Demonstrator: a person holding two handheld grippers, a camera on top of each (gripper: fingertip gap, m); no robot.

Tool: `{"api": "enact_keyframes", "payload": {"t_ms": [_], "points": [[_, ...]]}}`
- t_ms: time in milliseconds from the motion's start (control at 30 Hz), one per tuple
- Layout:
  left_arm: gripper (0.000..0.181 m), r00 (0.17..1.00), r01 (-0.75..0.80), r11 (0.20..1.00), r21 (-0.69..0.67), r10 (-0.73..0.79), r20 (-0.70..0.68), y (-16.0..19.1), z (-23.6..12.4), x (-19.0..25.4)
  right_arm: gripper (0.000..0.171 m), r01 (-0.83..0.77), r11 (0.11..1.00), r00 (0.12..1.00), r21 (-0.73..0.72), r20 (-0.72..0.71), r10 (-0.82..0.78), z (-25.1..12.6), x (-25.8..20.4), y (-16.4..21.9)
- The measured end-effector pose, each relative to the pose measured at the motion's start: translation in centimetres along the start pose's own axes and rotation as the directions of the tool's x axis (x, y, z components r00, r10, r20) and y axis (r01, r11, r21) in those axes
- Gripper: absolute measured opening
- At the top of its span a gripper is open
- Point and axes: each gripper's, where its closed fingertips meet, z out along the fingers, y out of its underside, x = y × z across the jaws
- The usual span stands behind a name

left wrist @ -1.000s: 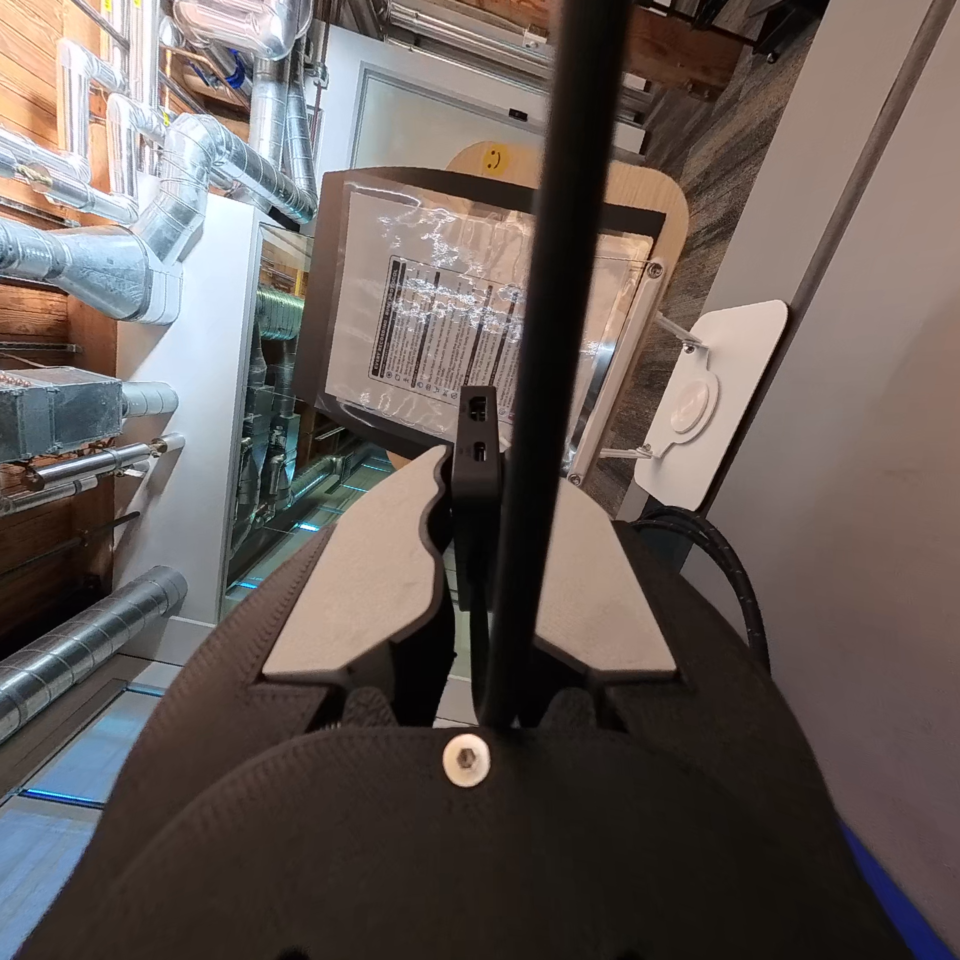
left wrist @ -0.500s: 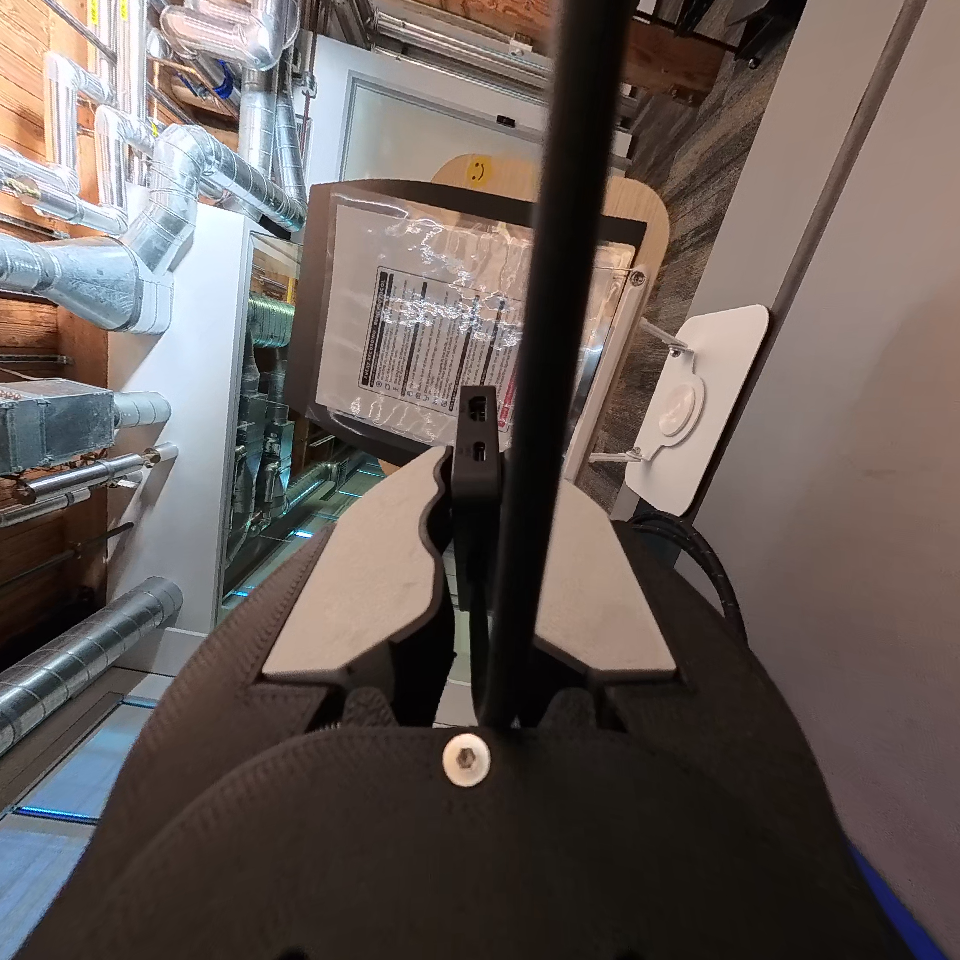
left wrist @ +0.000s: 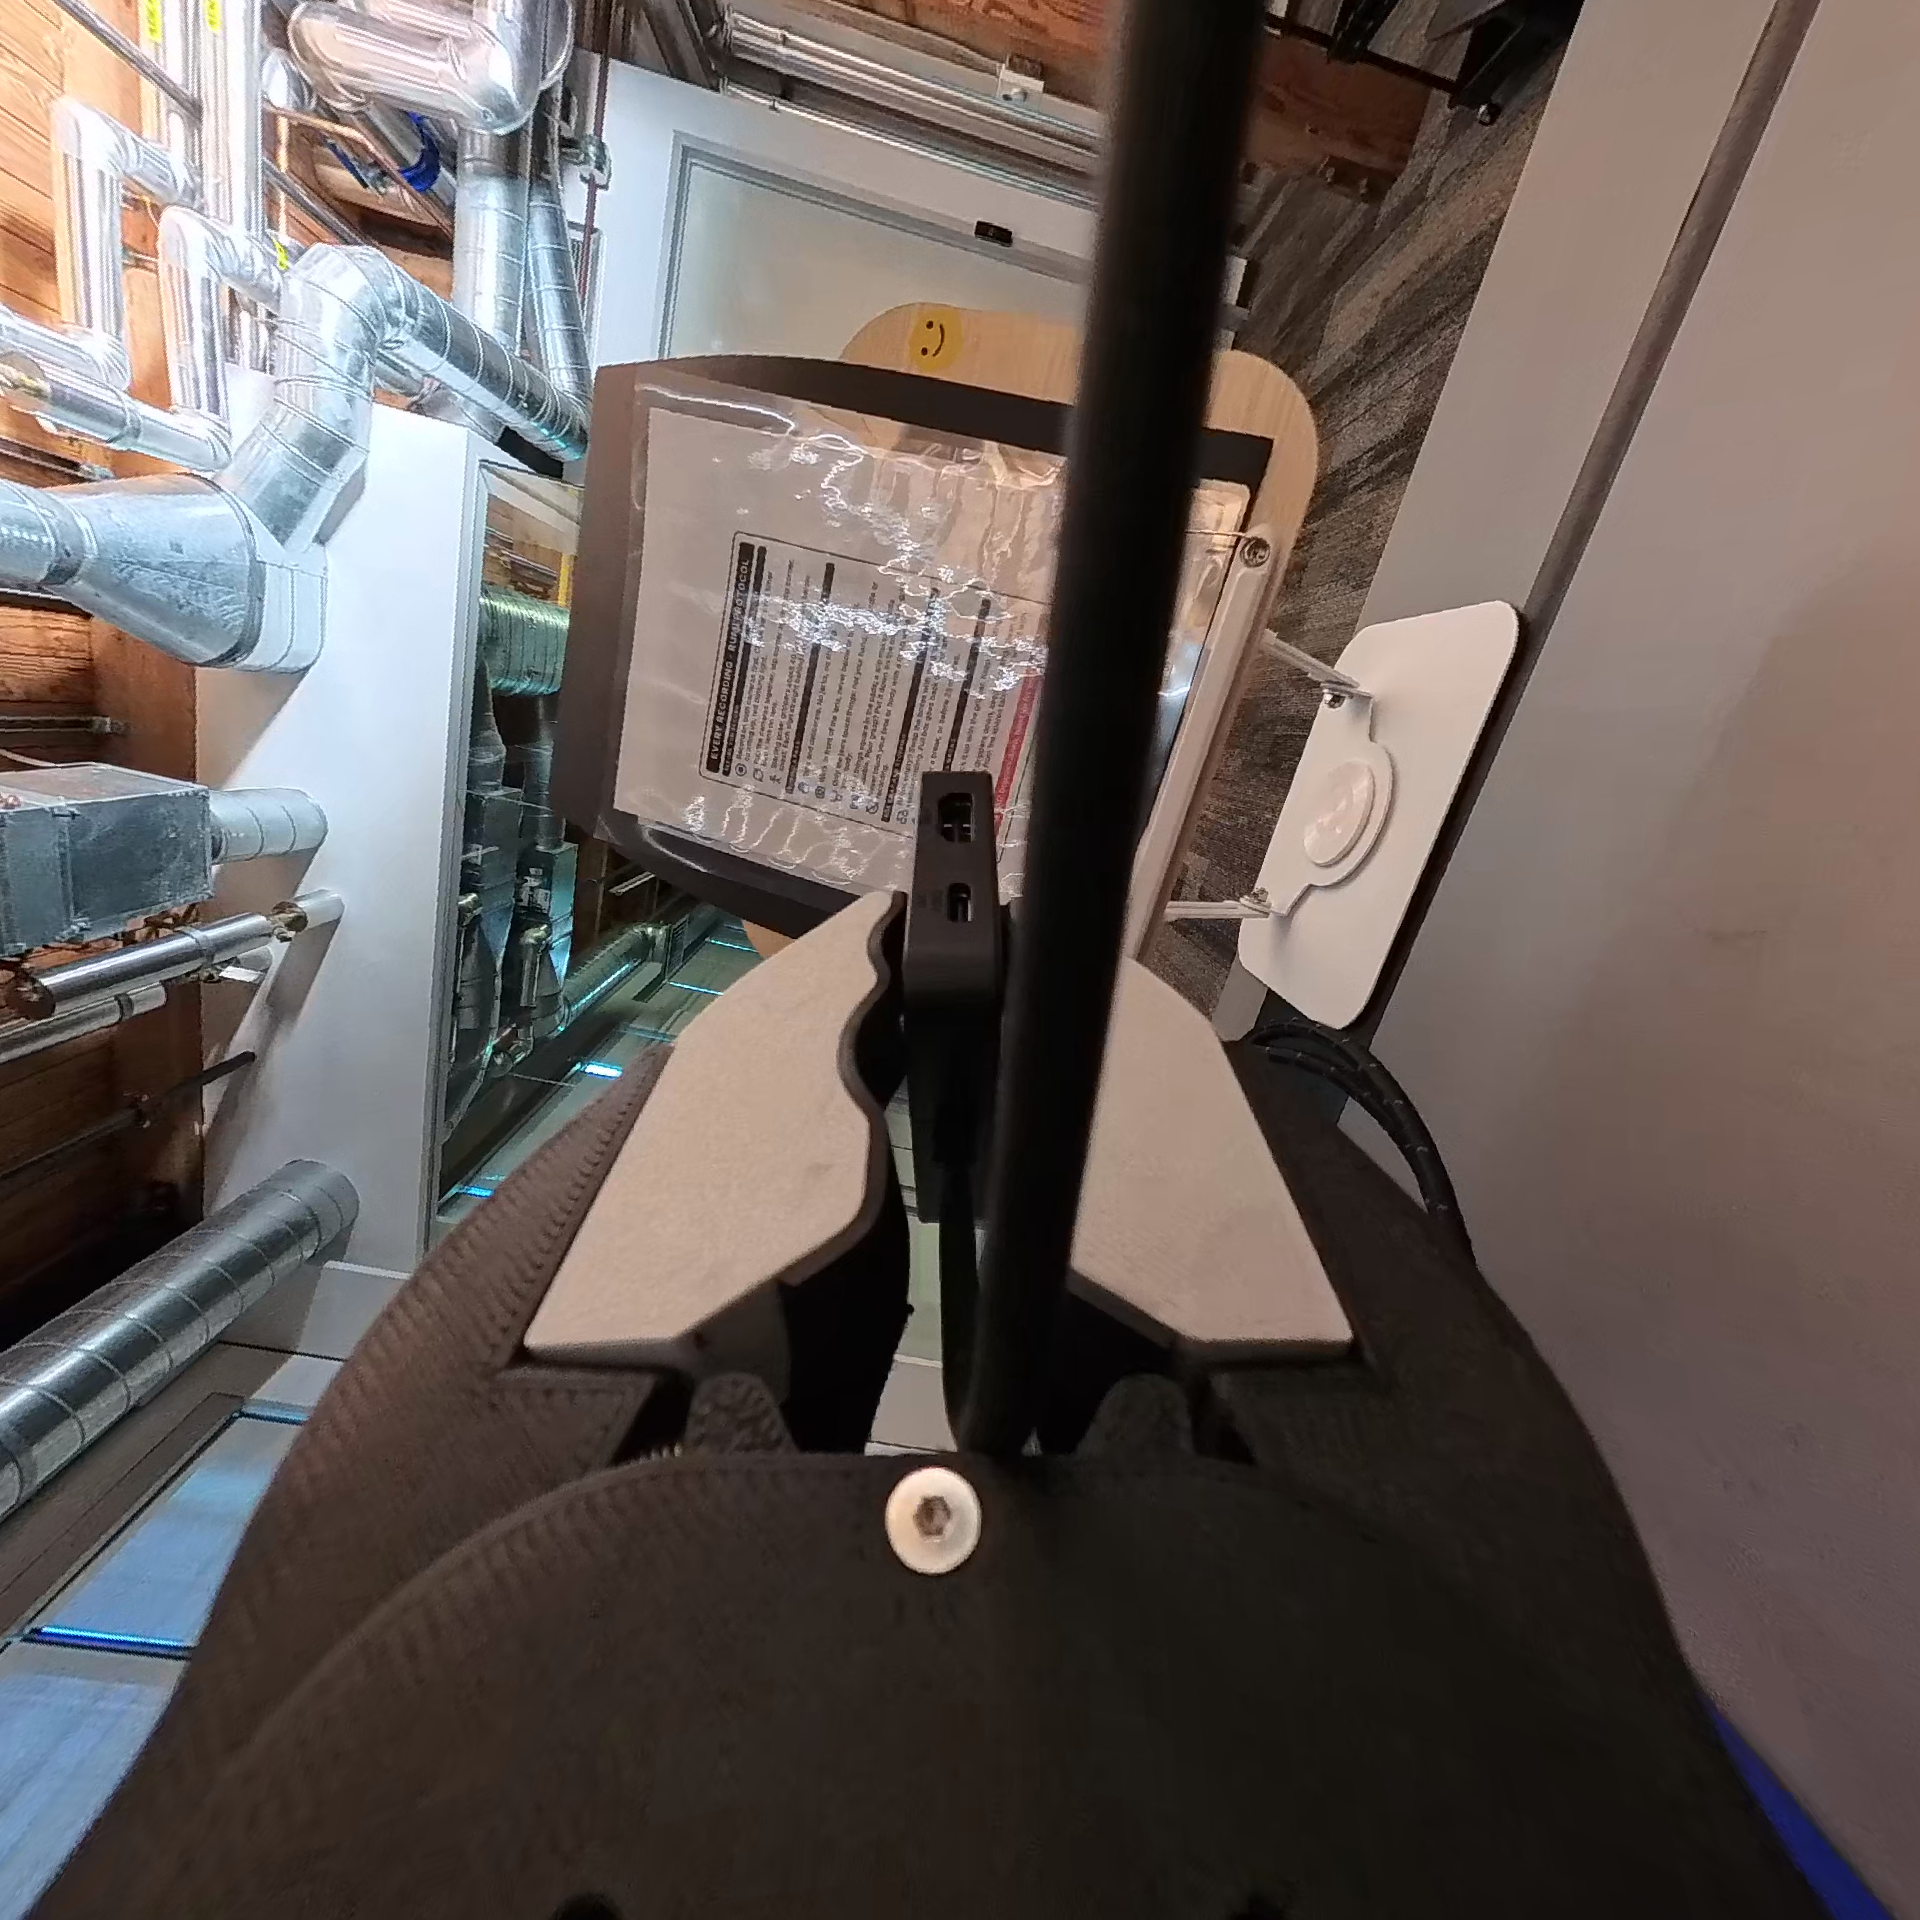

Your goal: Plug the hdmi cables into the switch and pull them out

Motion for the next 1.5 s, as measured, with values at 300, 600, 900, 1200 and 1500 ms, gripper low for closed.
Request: {"api": "enact_keyframes", "payload": {"t_ms": [300, 600, 900, 1200, 1500], "points": [[0.015, 1.000, 0.001, 1.000, 0.007, -0.001, -0.001, -0.1, -0.1, 0.0, 0.052, -0.085, 0.993, 0.987, -0.077, -0.143, 0.073, -0.3, 2.5, -0.4], [0.015, 0.968, 0.201, 0.953, 0.226, -0.158, -0.195, -4.0, -2.0, 1.4, 0.048, 0.100, 0.912, 0.956, 0.397, -0.293, 0.023, -10.6, 1.3, -12.5], [0.015, 0.878, 0.367, 0.814, 0.450, -0.143, -0.457, -9.1, -6.5, 3.1, 0.037, 0.656, 0.399, 0.742, 0.641, -0.451, -0.495, -14.2, -15.3, -28.4], [0.014, 0.842, 0.340, 0.805, 0.486, -0.030, -0.539, -9.9, -8.3, 5.0, 0.022, 0.775, 0.297, 0.606, 0.558, -0.525, -0.597, -11.6, -20.7, -31.1], [0.014, 0.850, 0.350, 0.786, 0.510, -0.037, -0.526, -10.9, -8.8, 4.8, 0.015, 0.756, 0.326, 0.625, 0.568, -0.477, -0.618, -11.7, -21.2, -30.9]]}}
